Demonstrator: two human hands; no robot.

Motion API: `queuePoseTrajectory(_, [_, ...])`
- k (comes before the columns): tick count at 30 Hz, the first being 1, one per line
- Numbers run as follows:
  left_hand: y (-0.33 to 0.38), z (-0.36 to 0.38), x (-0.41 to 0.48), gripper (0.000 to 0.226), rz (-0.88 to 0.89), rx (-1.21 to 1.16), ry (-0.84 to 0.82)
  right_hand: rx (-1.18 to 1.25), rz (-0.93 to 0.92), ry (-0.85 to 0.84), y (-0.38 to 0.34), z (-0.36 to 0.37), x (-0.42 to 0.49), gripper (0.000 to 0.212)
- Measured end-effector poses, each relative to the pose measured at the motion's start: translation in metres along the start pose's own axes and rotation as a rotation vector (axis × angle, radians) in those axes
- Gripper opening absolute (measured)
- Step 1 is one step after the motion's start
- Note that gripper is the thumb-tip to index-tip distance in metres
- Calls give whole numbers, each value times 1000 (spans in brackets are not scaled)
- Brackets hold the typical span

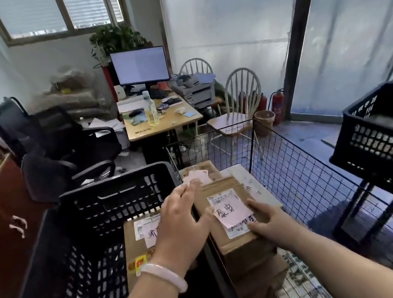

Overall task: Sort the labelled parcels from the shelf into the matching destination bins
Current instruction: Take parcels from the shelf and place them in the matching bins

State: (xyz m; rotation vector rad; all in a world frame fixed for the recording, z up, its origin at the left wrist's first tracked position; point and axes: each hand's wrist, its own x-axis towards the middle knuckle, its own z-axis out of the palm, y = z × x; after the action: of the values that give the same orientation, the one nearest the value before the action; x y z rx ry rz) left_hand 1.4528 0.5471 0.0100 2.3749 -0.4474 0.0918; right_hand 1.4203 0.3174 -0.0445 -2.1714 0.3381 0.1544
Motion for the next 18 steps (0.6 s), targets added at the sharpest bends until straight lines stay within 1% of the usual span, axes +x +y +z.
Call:
queuePoseTrajectory(4, [-3, 14, 22, 66, 9, 5, -74, -42, 4, -106, 17, -1, 3, 69])
queuePoseTrajectory(6, [3, 23, 32, 66, 29, -9, -108, -109, -1, -111, 18, -1, 3, 74])
queuePoseTrajectory(10, [22, 41, 49, 66, 139, 40, -183, -272, -19, -63, 9, -5, -5, 85])
queuePoseTrajectory(13, [39, 55, 54, 67, 217, 83, -242, -365, -27, 72, 2, -20, -25, 86])
queuePoseTrajectory(15, [54, 67, 53, 68, 287, 94, -261, -369, -26, 211, 1, -36, -44, 81])
queuePoseTrajectory(18, [82, 87, 46, 70, 455, 113, -280, -419, 3, 430, 9, -61, -85, 76])
